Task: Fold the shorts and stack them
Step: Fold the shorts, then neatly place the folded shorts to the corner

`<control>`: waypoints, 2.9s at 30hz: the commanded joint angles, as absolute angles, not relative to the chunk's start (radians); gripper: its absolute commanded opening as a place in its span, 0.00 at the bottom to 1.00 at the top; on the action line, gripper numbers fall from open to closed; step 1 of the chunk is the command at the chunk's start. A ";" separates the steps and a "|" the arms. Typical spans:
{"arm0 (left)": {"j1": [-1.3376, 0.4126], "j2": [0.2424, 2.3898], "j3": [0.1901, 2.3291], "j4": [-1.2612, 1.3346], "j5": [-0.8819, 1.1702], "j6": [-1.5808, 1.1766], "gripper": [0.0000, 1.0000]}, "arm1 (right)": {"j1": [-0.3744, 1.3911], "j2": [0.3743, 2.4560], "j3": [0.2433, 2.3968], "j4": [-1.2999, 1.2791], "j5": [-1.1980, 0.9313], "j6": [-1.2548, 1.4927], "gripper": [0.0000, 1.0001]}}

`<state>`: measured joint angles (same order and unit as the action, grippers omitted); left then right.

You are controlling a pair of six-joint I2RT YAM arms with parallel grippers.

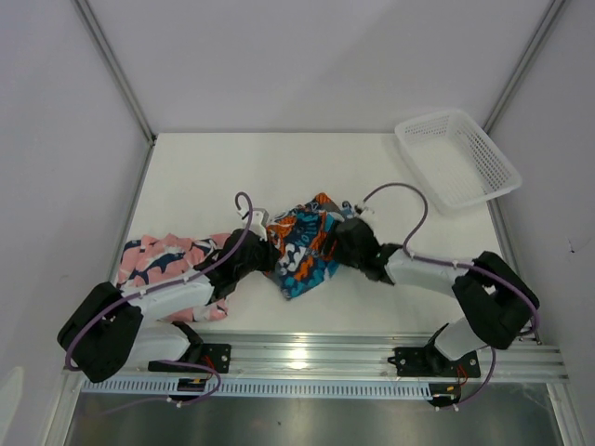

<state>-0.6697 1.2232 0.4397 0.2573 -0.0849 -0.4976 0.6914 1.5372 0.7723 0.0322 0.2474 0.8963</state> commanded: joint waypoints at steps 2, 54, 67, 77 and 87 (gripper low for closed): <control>-0.660 1.114 0.459 0.157 -0.164 -0.520 0.00 | 0.894 1.358 0.583 -0.065 0.304 1.046 0.75; -0.408 1.177 0.483 -0.043 0.022 -0.517 0.99 | 0.532 1.787 0.928 0.009 -0.315 0.416 0.60; -0.407 1.196 0.515 -0.034 -0.051 -0.500 0.99 | 0.476 1.714 0.864 -0.038 -0.276 0.387 0.10; -0.403 1.408 0.597 0.101 0.043 -0.523 0.99 | 0.453 1.678 0.802 -0.020 -0.296 0.371 0.10; -0.403 1.528 0.623 0.178 0.139 -0.551 0.65 | 0.449 1.683 0.808 -0.012 -0.319 0.377 0.08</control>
<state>-0.4118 1.5017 0.6060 0.1436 0.0868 -0.5327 0.4538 1.6958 0.8192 -0.0010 -0.3222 0.3985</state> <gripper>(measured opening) 0.674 0.092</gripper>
